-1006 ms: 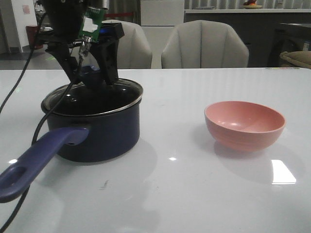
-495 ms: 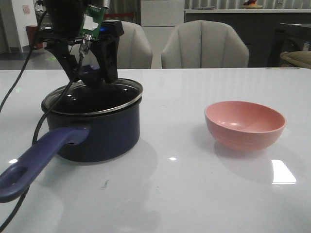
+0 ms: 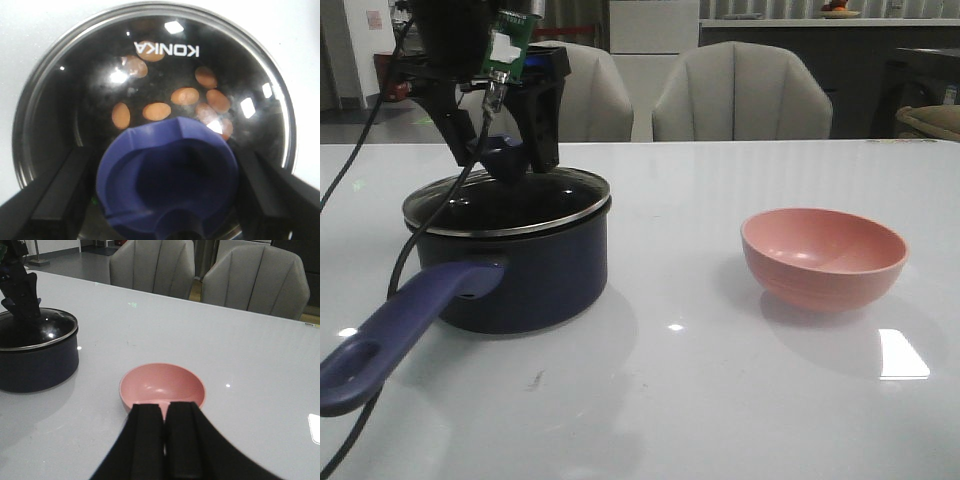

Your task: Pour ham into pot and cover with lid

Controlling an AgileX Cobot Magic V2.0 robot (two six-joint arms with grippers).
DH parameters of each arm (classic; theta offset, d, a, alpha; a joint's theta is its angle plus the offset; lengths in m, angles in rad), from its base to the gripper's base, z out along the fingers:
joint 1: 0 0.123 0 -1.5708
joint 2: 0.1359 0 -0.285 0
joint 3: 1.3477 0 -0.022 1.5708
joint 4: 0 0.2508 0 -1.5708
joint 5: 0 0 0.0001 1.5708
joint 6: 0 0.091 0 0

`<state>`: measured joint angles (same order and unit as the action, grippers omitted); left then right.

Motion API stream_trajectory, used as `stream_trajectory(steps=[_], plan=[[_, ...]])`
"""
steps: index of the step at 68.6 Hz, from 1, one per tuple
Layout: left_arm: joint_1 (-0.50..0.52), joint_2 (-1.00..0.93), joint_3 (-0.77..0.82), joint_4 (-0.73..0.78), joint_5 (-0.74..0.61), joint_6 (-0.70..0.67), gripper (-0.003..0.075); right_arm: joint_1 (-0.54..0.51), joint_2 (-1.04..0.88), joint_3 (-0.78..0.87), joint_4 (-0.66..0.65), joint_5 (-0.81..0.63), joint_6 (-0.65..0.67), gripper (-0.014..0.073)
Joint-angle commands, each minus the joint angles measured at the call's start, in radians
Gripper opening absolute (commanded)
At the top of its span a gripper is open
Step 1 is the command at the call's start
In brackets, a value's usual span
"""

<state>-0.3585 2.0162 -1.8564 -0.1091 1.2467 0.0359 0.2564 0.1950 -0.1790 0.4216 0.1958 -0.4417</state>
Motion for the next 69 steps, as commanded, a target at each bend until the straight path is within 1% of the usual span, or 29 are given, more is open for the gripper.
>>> stream_trajectory(steps=[1,10,14,23,28,41,56,62,69], plan=[[-0.014,-0.061,-0.033,0.006,0.024,-0.001,0.0560,0.002,0.006,-0.027,0.007,-0.072,-0.010,0.0150],[-0.017,-0.061,-0.033,0.006,0.024,-0.001,0.0562,0.002,0.006,-0.027,0.007,-0.072,-0.010,0.0150],[-0.017,-0.061,-0.033,0.006,0.024,-0.001,0.0580,0.002,0.006,-0.027,0.007,-0.072,-0.010,0.0150],[-0.017,-0.061,-0.033,0.006,0.024,-0.001,0.0658,0.002,0.006,-0.027,0.007,-0.072,-0.010,0.0150],[-0.017,-0.061,-0.033,0.006,0.024,-0.001,0.0680,0.002,0.006,-0.027,0.007,-0.072,-0.010,0.0150],[-0.011,-0.088,-0.033,0.011,0.024,-0.001,0.0680,0.002,0.006,-0.027,0.007,-0.072,-0.010,0.0150],[-0.003,-0.198,-0.022,-0.002,0.022,0.015,0.0679,0.002,0.006,-0.027,0.007,-0.072,-0.010,0.0150],[-0.003,-0.270,0.016,-0.002,0.000,0.042,0.0679,0.002,0.006,-0.027,0.007,-0.072,-0.010,0.0150],[-0.003,-0.383,0.105,-0.002,-0.048,0.050,0.0679,0.002,0.006,-0.027,0.007,-0.072,-0.010,0.0150]])
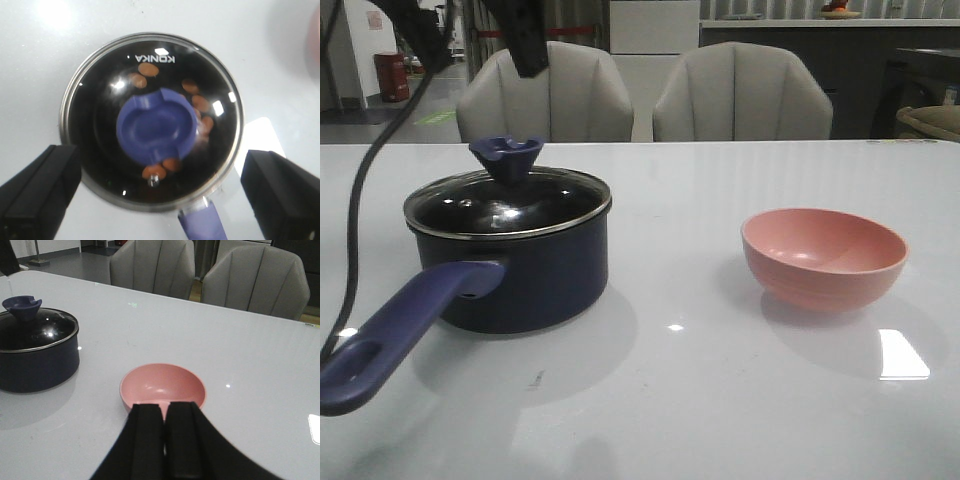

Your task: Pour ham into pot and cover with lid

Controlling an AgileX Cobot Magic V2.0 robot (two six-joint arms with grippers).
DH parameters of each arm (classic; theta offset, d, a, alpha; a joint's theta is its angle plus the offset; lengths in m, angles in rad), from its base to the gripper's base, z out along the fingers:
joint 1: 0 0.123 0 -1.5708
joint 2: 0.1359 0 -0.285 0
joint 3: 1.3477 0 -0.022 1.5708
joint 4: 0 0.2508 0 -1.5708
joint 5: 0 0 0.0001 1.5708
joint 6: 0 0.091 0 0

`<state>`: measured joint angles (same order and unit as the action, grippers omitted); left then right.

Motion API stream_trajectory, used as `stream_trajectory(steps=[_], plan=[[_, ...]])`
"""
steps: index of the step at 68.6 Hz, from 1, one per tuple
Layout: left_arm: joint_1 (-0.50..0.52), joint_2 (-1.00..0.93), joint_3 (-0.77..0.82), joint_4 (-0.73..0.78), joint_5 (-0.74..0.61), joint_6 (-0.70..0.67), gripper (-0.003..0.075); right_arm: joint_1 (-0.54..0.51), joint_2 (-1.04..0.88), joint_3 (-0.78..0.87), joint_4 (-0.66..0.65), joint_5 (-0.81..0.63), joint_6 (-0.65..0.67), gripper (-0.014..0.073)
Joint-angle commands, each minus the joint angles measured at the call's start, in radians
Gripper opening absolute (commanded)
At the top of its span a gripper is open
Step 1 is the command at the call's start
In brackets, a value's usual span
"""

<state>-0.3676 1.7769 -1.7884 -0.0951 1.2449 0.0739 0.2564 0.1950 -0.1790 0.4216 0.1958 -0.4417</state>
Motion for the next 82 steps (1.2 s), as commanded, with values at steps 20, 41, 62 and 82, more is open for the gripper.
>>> stream_trajectory(steps=[20,41,62,82], plan=[[0.007,-0.506,0.405,-0.016,-0.277,0.012,0.0679,0.002,0.006,-0.027,0.007,-0.072,-0.010,0.0150],[0.007,-0.906,0.804,-0.016,-0.536,0.012,0.0679,0.002,0.006,-0.027,0.007,-0.072,-0.010,0.0150],[0.007,-1.374,1.144,-0.016,-0.685,0.012,0.0679,0.002,0.006,-0.027,0.007,-0.072,-0.010,0.0150],[0.007,-1.732,1.362,-0.013,-0.751,0.012,0.0675,0.002,0.006,-0.027,0.007,-0.072,-0.010,0.0150]])
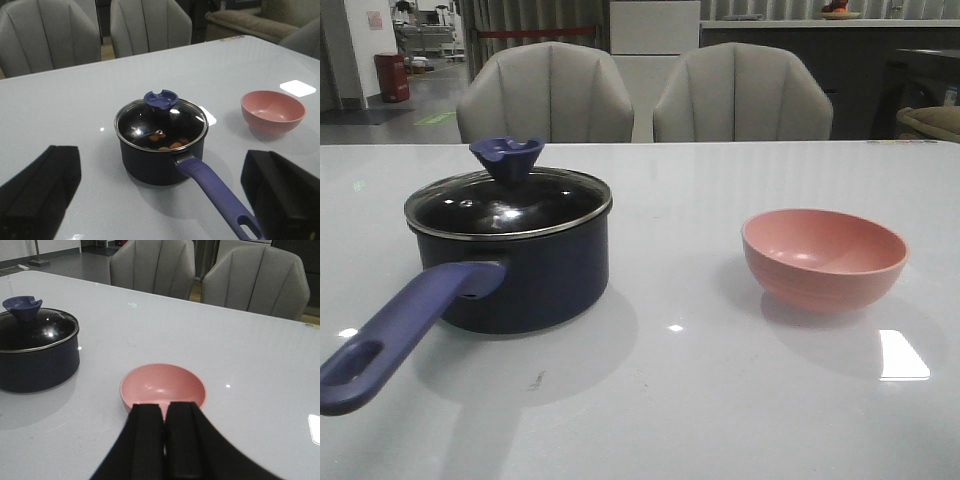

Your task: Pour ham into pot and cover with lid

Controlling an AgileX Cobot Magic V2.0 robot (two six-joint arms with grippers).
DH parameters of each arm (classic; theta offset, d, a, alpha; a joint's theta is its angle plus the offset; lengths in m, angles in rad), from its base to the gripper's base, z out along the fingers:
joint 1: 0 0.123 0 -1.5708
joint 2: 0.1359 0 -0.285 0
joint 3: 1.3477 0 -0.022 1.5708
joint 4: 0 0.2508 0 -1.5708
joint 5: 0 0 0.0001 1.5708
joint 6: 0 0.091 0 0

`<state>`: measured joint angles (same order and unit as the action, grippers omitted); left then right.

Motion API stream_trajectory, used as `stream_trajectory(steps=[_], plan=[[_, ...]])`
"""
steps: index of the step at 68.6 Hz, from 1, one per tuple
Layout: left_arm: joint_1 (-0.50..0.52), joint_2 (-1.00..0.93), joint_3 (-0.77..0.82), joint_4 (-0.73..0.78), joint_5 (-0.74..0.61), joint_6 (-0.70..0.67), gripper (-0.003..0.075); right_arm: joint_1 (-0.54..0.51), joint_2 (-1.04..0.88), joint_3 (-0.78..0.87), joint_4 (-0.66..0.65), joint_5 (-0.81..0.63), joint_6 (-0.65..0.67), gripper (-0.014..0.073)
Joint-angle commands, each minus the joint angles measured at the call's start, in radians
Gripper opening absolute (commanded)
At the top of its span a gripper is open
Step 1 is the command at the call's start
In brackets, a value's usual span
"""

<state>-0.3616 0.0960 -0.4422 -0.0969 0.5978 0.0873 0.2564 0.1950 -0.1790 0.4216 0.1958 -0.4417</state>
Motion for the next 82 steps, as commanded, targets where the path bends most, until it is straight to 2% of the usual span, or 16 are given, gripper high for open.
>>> stream_trajectory(steps=[1,7,12,20,21,23,28,63,71,82], plan=[[0.000,-0.063,0.021,-0.011,-0.104,-0.001,0.0671,0.002,0.006,-0.027,0.007,-0.072,-0.010,0.0150],[0.000,-0.087,0.043,-0.011,-0.104,-0.001,0.0590,0.002,0.006,-0.027,0.007,-0.072,-0.010,0.0150],[0.000,-0.089,0.047,-0.011,-0.104,-0.001,0.0442,0.002,0.006,-0.027,0.007,-0.072,-0.010,0.0150],[0.000,-0.089,0.047,-0.011,-0.105,-0.001,0.0161,0.002,0.006,-0.027,0.007,-0.072,-0.010,0.0150],[0.000,-0.089,0.047,-0.011,-0.105,-0.001,0.0161,0.002,0.006,-0.027,0.007,-0.072,-0.010,0.0150],[0.000,-0.089,0.047,-0.011,-0.105,-0.001,0.0104,0.002,0.006,-0.027,0.007,-0.072,-0.010,0.0150],[0.000,-0.089,0.047,-0.011,-0.105,-0.001,0.0124,0.002,0.006,-0.027,0.007,-0.072,-0.010,0.0150],[0.013,-0.089,0.081,0.010,-0.134,-0.001,0.0119,0.002,0.006,-0.027,0.007,-0.072,-0.010,0.0150],[0.080,-0.089,0.143,0.015,-0.216,-0.001,0.0119,0.002,0.006,-0.027,0.007,-0.072,-0.010,0.0150],[0.203,-0.096,0.298,0.015,-0.438,-0.001,0.0119,0.002,0.006,-0.027,0.007,-0.072,-0.010,0.0150]])
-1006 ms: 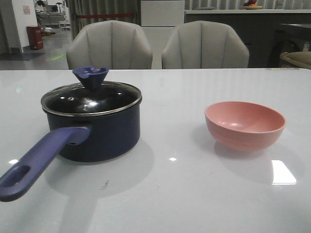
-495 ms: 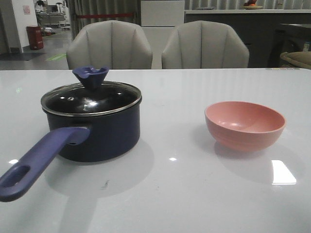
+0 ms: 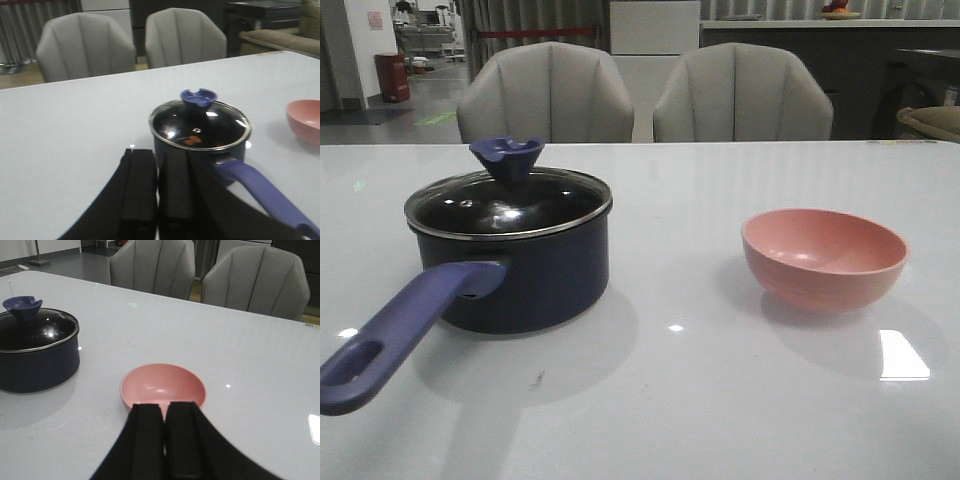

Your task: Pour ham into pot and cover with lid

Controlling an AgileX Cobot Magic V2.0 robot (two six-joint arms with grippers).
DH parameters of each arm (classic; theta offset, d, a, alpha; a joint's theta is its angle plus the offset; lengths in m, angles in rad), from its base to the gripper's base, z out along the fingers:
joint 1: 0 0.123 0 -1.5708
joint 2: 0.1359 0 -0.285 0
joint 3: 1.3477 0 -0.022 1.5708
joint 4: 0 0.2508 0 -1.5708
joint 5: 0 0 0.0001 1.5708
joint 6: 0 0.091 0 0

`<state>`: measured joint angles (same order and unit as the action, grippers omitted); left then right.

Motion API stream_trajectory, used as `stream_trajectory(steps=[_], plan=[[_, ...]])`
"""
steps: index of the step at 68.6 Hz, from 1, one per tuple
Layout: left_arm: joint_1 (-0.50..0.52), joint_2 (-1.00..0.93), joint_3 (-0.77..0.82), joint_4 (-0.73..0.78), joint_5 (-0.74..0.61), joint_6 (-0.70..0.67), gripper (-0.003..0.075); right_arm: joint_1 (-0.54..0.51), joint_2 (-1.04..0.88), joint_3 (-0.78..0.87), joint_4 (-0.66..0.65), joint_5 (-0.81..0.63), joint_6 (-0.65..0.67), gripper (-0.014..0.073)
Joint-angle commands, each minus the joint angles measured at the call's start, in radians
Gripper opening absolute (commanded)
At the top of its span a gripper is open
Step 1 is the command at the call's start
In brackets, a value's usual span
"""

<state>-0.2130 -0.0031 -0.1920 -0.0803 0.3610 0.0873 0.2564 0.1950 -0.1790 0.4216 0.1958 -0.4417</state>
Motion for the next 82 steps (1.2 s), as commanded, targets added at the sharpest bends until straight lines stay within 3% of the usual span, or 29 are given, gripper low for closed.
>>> stream_trajectory(steps=[1,16,82], plan=[[0.065,0.002,0.061,-0.002,-0.221,-0.001,0.0119,0.002,0.006,-0.027,0.007,-0.072,-0.010,0.0150],[0.194,-0.022,0.220,0.003,-0.424,-0.001,0.0119,0.002,0.006,-0.027,0.007,-0.072,-0.010,0.0150],[0.200,-0.020,0.218,0.004,-0.416,-0.001,0.0119,0.002,0.006,-0.027,0.007,-0.072,-0.010,0.0150]])
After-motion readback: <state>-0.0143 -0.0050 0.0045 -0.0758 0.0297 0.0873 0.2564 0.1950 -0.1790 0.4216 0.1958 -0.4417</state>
